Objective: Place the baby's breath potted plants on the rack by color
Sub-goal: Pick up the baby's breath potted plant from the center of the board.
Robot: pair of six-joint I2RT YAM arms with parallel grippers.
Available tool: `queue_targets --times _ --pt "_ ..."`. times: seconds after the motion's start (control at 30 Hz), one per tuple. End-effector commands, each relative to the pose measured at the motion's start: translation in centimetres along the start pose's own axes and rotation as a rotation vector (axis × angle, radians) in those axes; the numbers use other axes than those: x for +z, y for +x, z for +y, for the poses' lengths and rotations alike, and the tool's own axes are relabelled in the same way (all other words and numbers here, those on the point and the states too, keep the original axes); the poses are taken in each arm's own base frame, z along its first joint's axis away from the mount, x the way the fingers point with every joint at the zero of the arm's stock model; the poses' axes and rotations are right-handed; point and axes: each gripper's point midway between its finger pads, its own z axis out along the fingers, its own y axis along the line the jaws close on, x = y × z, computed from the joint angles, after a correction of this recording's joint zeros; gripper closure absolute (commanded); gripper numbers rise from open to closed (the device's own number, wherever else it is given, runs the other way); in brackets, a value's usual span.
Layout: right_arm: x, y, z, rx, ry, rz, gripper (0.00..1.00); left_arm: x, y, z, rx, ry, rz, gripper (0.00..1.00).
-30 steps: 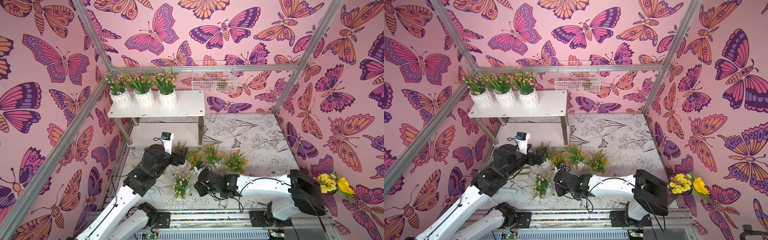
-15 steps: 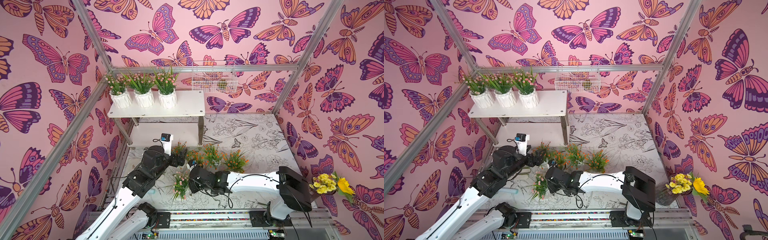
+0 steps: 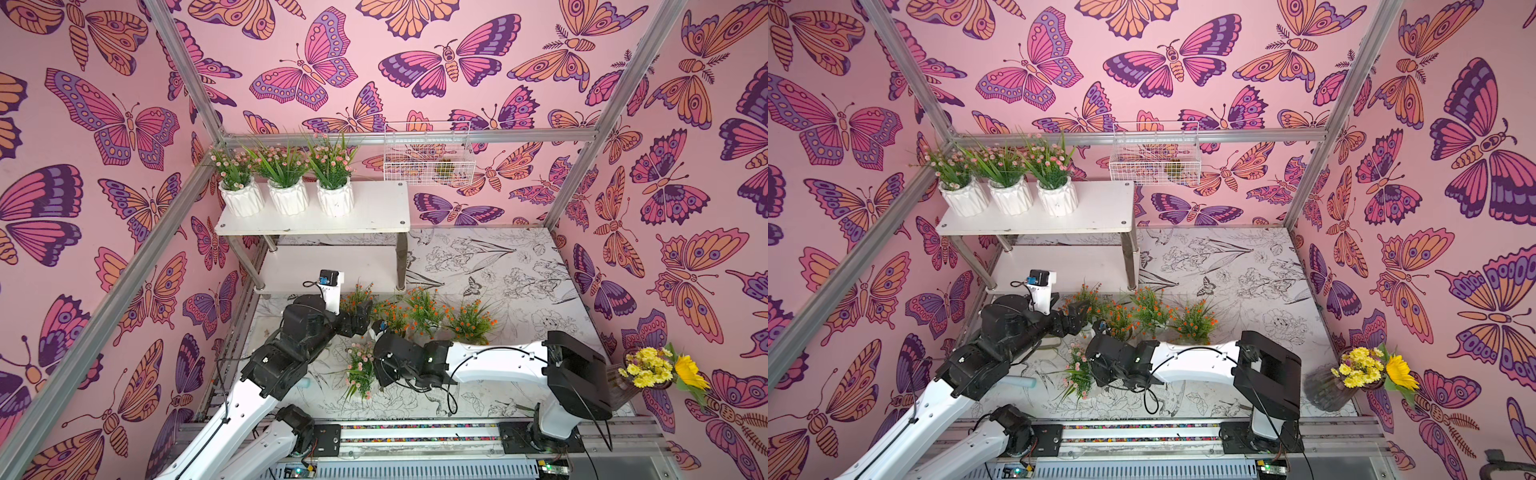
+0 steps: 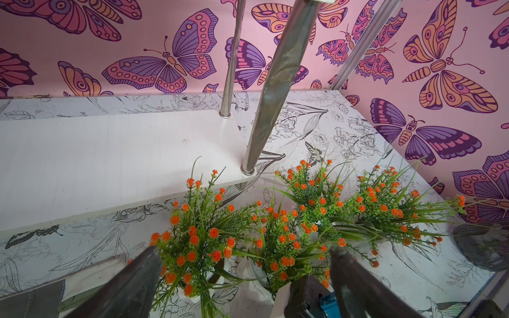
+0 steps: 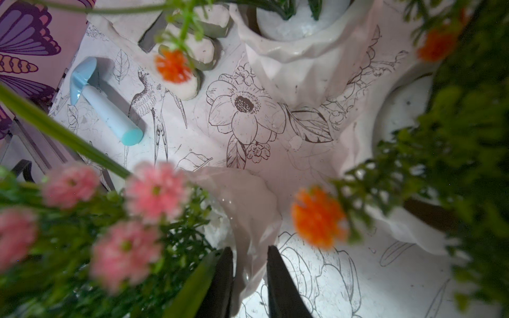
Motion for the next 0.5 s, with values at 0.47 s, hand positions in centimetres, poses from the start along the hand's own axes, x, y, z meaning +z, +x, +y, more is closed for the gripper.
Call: queue_targets --times 0.47 --pt "1.9 1.4 -0.1 -0.006 0.026 0.063 0.79 -0.2 1.0 0.4 -0.001 -0.016 0.019 0.03"
